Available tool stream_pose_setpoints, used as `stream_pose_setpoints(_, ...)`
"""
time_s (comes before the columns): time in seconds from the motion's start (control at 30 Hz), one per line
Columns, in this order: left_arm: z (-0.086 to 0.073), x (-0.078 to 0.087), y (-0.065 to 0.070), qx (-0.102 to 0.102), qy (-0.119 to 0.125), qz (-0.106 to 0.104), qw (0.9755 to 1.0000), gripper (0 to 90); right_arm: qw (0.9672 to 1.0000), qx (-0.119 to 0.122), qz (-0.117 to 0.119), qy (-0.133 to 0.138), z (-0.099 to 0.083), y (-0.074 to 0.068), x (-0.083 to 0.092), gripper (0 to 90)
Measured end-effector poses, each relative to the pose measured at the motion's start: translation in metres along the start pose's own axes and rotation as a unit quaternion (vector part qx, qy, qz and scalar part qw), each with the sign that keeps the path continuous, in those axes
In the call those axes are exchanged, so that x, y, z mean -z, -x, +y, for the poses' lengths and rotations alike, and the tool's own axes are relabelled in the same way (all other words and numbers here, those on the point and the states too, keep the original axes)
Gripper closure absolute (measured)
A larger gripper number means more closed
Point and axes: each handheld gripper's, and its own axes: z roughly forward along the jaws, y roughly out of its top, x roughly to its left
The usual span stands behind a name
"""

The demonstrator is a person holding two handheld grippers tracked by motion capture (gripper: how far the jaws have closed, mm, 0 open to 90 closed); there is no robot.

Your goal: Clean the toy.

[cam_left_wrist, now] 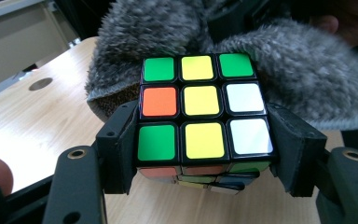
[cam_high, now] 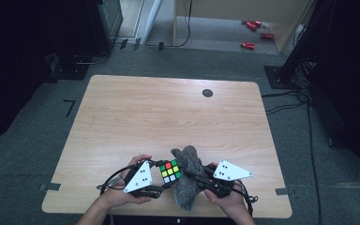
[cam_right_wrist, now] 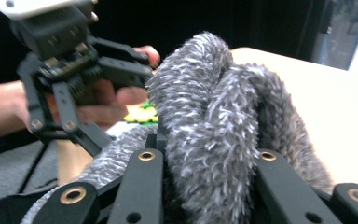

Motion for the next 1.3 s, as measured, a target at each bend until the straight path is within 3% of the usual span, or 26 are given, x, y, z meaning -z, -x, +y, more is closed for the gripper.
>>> stream_pose_setpoints(0.07,-0.001,-0.003,0.001,-0.015,-0.019,0.019,0.9995,35.1,1.0000,-0.004,-0.005,0.004,0.001,0.000,0.001,75.3)
stream_pose_setpoints(0.13,-0.001,-0.010,0.008,-0.046,-0.051,0.039,0.9969,35.2,0.9999,-0.001,-0.001,0.011,0.006,-0.005,0.002,75.1)
stream_pose_setpoints(0.2,-0.002,-0.011,0.009,-0.049,-0.053,0.040,0.9966,35.1,0.9999,0.010,0.007,0.007,0.010,-0.012,0.000,74.8)
stream_pose_setpoints(0.4,0.005,-0.021,0.028,-0.103,-0.066,0.053,0.9911,35.1,0.9975,0.039,0.036,-0.047,0.004,-0.028,-0.021,74.5)
stream_pose_setpoints(0.5,0.006,-0.018,0.026,-0.091,-0.056,0.047,0.9931,35.1,0.9974,0.036,0.039,-0.049,0.003,-0.026,-0.022,74.8)
stream_pose_setpoints(0.57,0.007,-0.016,0.024,-0.086,-0.051,0.046,0.9938,35.2,0.9981,0.041,0.024,-0.039,0.004,-0.022,-0.017,75.0)
stream_pose_setpoints(0.67,0.006,-0.016,0.023,-0.083,-0.053,0.047,0.9940,35.2,0.9992,0.027,-0.009,-0.029,0.004,-0.011,-0.010,75.2)
stream_pose_setpoints(0.73,0.007,-0.017,0.024,-0.083,-0.052,0.048,0.9940,35.2,0.9993,0.020,-0.011,-0.030,0.003,-0.009,-0.008,75.2)
stream_pose_setpoints(0.87,0.007,-0.017,0.024,-0.078,-0.049,0.044,0.9947,35.2,0.9981,0.050,0.017,-0.032,0.003,-0.030,-0.018,74.9)
stream_pose_setpoints(0.97,0.007,-0.013,0.022,-0.076,-0.044,0.041,0.9953,35.2,0.9963,0.074,0.017,-0.039,0.000,-0.040,-0.024,74.9)
stream_pose_setpoints(1.07,0.007,-0.010,0.020,-0.069,-0.040,0.042,0.9959,35.3,0.9984,0.048,0.017,-0.024,0.002,-0.030,-0.019,75.3)
stream_pose_setpoints(1.17,0.005,-0.007,0.017,-0.062,-0.033,0.039,0.9968,35.3,0.9997,0.018,-0.009,-0.010,0.002,-0.013,-0.008,75.4)
stream_pose_setpoints(1.23,0.006,-0.006,0.016,-0.054,-0.027,0.037,0.9975,35.2,1.0000,0.001,-0.004,0.001,0.002,-0.011,-0.006,75.4)
stream_pose_setpoints(1.3,0.007,-0.008,0.017,-0.058,-0.029,0.037,0.9972,35.3,0.9999,0.007,0.007,0.003,0.002,-0.018,-0.010,75.1)
